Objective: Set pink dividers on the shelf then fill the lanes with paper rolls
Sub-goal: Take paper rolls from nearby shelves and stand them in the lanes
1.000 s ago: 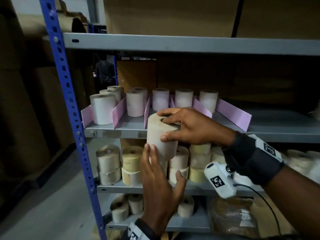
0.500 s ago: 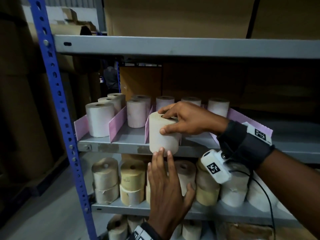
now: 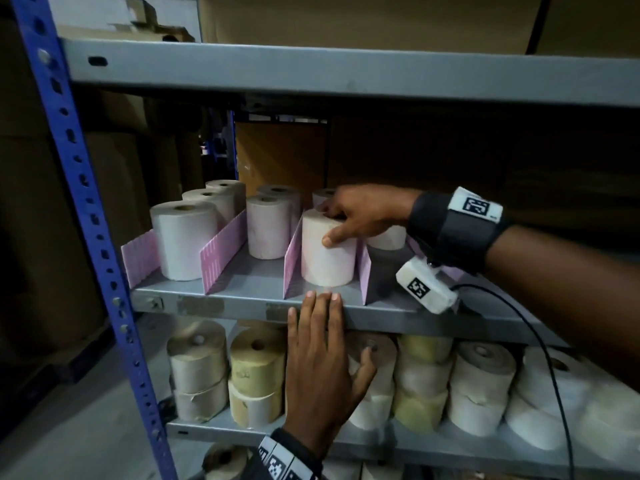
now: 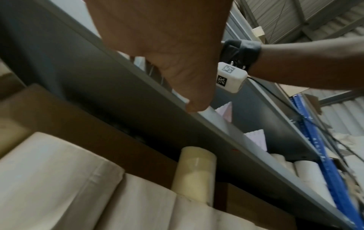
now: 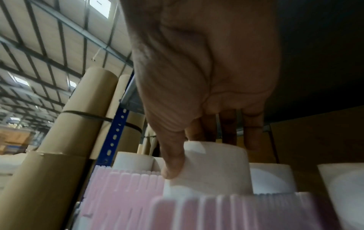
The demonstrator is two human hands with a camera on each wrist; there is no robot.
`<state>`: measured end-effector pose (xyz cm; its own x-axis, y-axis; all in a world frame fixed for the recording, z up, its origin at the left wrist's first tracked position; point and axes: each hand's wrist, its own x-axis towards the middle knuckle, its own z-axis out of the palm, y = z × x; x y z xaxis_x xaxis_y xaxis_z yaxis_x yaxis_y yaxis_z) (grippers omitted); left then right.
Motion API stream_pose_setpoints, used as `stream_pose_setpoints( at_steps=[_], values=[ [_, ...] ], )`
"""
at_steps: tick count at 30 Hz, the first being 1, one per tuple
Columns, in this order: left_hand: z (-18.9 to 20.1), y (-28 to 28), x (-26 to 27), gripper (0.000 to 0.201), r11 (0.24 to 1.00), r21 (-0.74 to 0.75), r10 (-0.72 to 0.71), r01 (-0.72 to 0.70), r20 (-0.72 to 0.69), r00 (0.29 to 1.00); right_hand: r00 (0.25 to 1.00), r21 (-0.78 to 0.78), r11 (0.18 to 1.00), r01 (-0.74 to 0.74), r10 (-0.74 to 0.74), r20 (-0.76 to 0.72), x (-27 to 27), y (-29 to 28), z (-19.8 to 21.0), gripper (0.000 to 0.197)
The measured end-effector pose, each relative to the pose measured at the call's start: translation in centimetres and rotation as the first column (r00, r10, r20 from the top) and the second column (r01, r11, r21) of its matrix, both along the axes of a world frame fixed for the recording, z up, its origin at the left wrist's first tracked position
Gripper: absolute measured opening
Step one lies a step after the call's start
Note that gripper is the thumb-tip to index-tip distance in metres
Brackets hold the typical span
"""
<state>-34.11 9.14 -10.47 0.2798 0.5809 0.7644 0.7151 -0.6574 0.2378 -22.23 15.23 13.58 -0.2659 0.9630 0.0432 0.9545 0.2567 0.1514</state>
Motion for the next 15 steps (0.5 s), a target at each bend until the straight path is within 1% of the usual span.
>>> stream_pose_setpoints(
  at_steps=[2,4,6,8,10,15],
  values=[
    [-0.3,0.3,0.0,0.077,1.000,0.027,-0.007,0.006,0.030,1.000,0.999,-0.015,0.999,0.036,-0.036,0.028,0.3,1.1,0.1,0.055],
    [-0.5,0.4,0.1,0.075,0.999,0.038,-0.013,0.011,0.056,0.998,0.999,-0.045,0.998,0.050,-0.050,0.006,0.6,2.1,0.2,0.056],
    [-0.5,0.4,0.3,0.076,0.999,0.037,-0.015,0.012,0.067,0.998,0.998,-0.082,0.995,0.060,-0.062,-0.025,0.8,2.9,0.3,0.058],
    [-0.6,0.4,0.3,0.079,0.999,0.027,-0.020,0.018,0.069,0.997,0.998,-0.081,0.995,0.066,-0.068,-0.013,0.9,3.5,0.3,0.061],
    [-0.5,0.3,0.2,0.082,1.000,0.016,-0.019,0.018,0.069,0.997,0.999,-0.055,0.997,0.052,-0.053,-0.011,1.3,4.1,0.1,0.056],
    [-0.4,0.1,0.2,0.085,1.000,-0.006,-0.018,0.018,0.057,0.998,0.993,-0.062,0.996,0.061,-0.067,-0.096,2.1,5.4,-0.3,0.032]
  ],
)
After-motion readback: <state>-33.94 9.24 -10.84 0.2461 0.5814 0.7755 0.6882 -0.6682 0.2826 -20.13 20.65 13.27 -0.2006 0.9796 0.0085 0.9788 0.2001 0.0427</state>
